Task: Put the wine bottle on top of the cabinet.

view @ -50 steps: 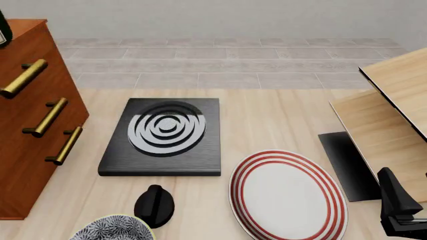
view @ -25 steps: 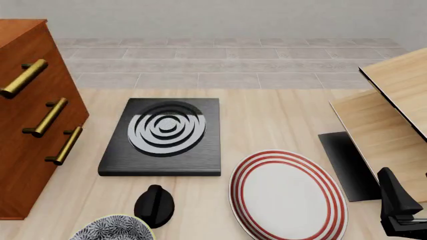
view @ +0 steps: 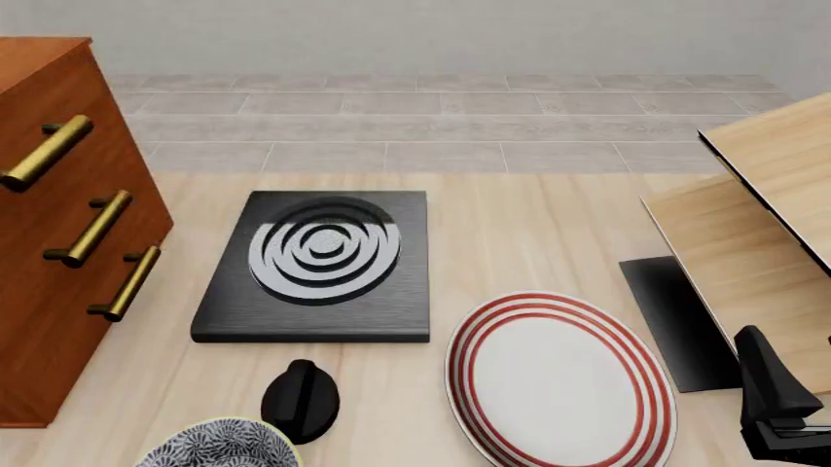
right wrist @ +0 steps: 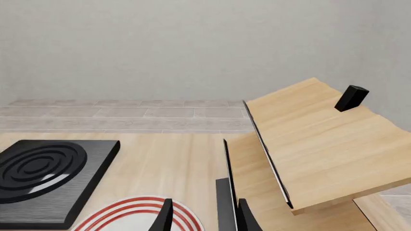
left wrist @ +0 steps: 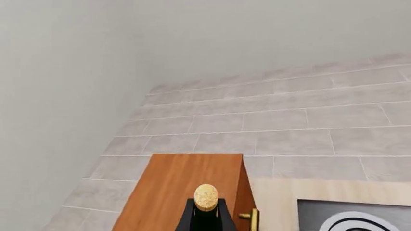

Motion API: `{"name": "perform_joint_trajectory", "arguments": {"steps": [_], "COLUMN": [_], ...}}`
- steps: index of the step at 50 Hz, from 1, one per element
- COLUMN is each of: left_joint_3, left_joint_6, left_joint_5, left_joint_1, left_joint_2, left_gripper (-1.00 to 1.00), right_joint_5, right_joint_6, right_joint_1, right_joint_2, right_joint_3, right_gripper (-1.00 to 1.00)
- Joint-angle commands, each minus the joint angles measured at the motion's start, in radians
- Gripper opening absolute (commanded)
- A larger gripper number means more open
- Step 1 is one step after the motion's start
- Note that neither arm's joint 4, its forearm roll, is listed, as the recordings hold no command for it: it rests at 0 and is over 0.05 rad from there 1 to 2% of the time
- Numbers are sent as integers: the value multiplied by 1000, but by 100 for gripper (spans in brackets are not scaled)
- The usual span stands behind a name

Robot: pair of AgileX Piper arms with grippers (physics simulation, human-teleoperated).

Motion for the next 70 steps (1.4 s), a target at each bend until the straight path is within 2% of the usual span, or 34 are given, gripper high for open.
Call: {"name": "perform_joint_trajectory", "arguments": {"steps": [1, 12, 23, 28, 29, 39, 70], "left_joint_3": [84, 206, 290, 300, 301, 301, 175], "left_joint_6": [3, -7, -18, -26, -28, -43, -58], "left_joint_5": [-59, -119, -157, -164, -167, -166, -67], "left_joint_1": [60, 84, 104, 108, 112, 100, 65], "left_joint_2": [-20, -50, -73, -73, -72, -77, -127], "left_gripper": [-100, -100, -100, -100, 100, 100, 100], "right_joint_5": [0, 0, 0, 0, 0, 0, 0], "right_joint_6": [0, 0, 0, 0, 0, 0, 0], "right_joint_1": [0, 0, 0, 0, 0, 0, 0], "right_joint_2": [0, 0, 0, 0, 0, 0, 0], "right_joint_3": [0, 0, 0, 0, 0, 0, 0], "right_gripper": [100, 100, 100, 100, 100, 100, 100]}}
